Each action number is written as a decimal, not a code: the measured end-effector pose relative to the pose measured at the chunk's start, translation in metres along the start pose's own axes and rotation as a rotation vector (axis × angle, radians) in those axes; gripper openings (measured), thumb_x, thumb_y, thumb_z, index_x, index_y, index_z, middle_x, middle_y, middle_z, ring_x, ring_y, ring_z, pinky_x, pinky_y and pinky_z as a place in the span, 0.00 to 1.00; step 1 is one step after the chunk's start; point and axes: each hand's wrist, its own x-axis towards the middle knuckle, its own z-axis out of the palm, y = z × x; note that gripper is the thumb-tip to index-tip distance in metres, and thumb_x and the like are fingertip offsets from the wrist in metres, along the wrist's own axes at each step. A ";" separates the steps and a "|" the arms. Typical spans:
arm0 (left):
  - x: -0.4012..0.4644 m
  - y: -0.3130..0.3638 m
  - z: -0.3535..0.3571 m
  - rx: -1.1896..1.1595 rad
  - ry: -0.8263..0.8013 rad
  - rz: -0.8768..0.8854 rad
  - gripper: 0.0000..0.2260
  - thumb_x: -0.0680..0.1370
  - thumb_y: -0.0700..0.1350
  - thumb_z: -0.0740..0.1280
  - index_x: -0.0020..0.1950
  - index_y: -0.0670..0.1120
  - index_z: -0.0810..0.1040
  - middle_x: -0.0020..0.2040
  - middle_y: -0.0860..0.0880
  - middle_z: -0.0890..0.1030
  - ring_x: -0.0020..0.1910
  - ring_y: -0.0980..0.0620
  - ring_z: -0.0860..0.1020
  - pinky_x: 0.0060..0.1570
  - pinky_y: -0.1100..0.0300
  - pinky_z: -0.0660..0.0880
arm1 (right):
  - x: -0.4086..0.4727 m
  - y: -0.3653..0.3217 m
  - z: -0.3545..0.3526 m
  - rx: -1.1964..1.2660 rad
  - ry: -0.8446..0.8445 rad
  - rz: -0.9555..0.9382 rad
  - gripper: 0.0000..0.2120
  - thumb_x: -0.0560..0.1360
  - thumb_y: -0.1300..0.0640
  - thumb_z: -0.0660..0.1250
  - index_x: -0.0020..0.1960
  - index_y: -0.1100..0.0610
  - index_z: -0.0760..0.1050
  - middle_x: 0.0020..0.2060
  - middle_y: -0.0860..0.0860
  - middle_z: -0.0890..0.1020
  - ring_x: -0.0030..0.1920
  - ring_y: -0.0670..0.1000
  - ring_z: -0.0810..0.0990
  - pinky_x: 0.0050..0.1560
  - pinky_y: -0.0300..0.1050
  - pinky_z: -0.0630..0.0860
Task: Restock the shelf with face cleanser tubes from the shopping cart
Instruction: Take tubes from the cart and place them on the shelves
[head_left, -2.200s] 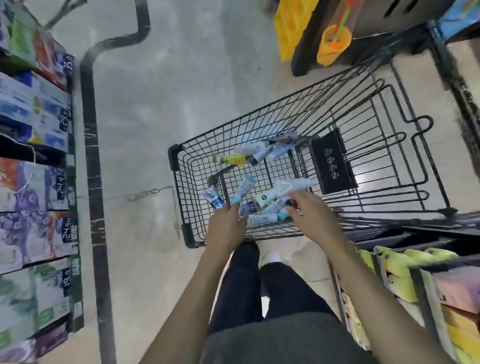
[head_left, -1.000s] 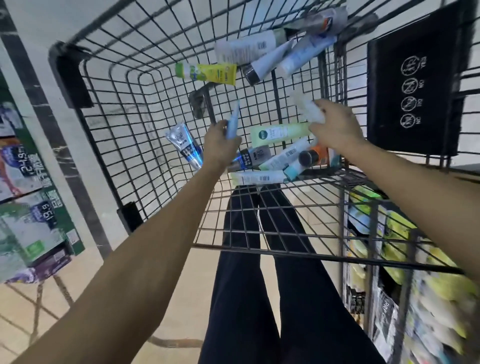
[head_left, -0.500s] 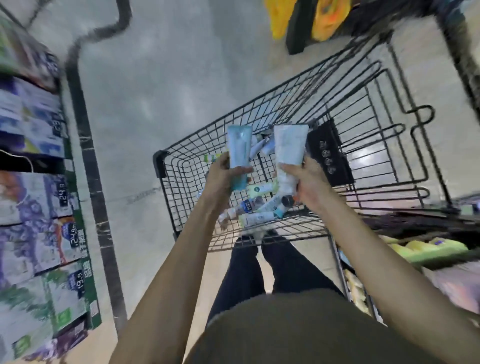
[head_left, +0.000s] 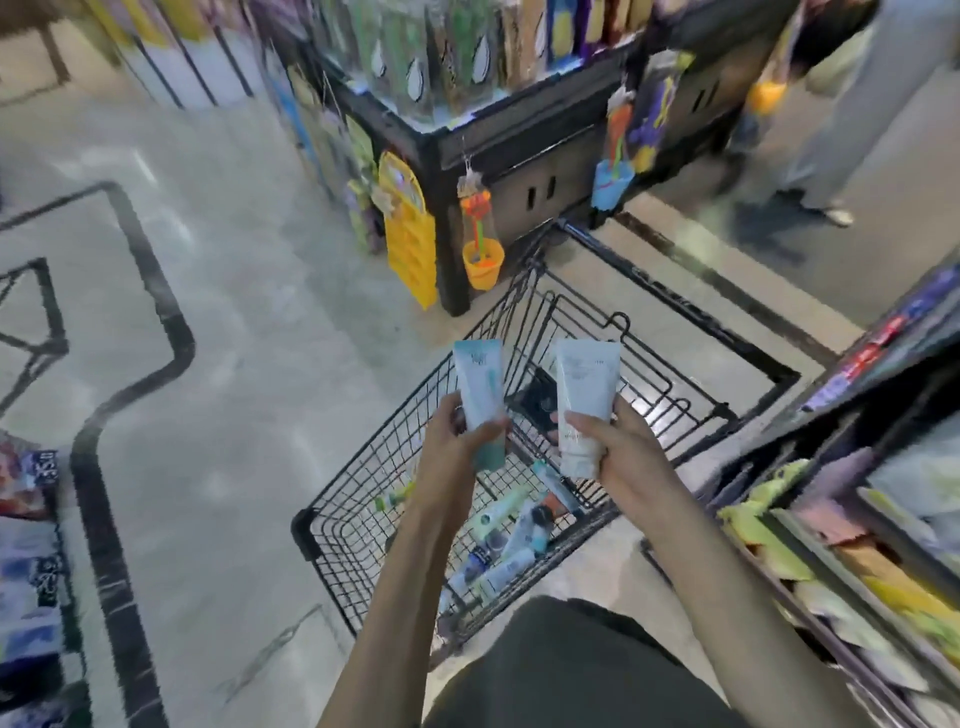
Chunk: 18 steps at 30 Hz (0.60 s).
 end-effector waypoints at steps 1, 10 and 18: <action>-0.005 0.002 0.006 0.005 -0.038 0.017 0.27 0.73 0.37 0.76 0.70 0.47 0.72 0.63 0.44 0.81 0.59 0.42 0.83 0.52 0.45 0.81 | -0.011 0.000 -0.004 0.029 0.036 -0.026 0.23 0.71 0.63 0.74 0.65 0.52 0.77 0.59 0.63 0.83 0.53 0.61 0.85 0.58 0.65 0.80; -0.055 -0.014 0.077 0.240 -0.321 0.115 0.20 0.73 0.35 0.76 0.62 0.48 0.77 0.52 0.49 0.85 0.50 0.47 0.84 0.44 0.58 0.80 | -0.110 0.000 -0.052 0.194 0.344 -0.241 0.23 0.72 0.61 0.75 0.66 0.57 0.77 0.48 0.55 0.87 0.44 0.55 0.86 0.40 0.48 0.82; -0.114 -0.040 0.153 0.332 -0.536 0.140 0.22 0.73 0.34 0.76 0.65 0.44 0.77 0.56 0.43 0.85 0.50 0.43 0.85 0.42 0.58 0.81 | -0.203 0.009 -0.111 0.319 0.505 -0.355 0.20 0.75 0.62 0.74 0.65 0.56 0.78 0.52 0.60 0.87 0.46 0.59 0.86 0.40 0.50 0.82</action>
